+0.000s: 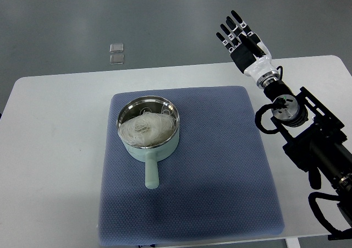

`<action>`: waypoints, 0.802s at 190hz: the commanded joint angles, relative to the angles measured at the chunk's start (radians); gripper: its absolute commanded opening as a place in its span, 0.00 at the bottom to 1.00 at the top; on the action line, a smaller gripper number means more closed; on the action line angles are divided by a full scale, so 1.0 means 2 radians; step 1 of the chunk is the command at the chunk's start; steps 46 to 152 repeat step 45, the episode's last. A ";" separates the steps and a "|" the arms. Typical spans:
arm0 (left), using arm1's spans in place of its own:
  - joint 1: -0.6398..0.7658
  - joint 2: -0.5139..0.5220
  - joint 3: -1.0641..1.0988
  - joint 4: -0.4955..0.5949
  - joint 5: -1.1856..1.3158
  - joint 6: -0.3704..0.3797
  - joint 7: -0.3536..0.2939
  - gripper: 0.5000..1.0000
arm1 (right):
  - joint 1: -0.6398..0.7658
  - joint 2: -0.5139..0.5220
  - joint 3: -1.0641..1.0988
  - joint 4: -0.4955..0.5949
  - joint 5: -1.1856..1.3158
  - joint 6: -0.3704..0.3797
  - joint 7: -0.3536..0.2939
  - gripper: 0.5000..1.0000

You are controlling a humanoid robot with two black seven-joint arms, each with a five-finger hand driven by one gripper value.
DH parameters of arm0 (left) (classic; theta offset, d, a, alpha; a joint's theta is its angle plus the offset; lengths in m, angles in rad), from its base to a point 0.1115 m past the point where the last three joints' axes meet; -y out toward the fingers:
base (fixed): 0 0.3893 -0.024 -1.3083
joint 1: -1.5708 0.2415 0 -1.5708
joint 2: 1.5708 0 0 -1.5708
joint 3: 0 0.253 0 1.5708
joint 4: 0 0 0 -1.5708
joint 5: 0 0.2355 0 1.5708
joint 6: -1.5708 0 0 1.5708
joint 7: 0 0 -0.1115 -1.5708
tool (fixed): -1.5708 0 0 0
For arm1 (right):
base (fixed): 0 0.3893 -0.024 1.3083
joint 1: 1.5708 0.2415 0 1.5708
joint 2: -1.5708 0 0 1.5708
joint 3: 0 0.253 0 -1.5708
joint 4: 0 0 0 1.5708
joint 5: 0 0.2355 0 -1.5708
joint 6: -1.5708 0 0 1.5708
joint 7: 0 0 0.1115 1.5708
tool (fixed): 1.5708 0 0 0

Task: Put vermicelli into pot with right hand

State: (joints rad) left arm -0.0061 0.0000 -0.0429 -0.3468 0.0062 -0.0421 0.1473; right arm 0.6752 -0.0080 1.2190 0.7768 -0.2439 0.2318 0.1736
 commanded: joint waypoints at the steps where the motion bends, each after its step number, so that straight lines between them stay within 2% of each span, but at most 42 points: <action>1: 0.000 0.000 0.000 -0.001 0.000 0.000 0.000 1.00 | 0.002 -0.001 0.003 -0.005 0.000 0.000 0.000 0.86; 152: 0.000 0.000 0.000 -0.001 0.000 0.000 0.000 1.00 | 0.001 -0.001 0.003 -0.010 0.000 -0.002 0.001 0.86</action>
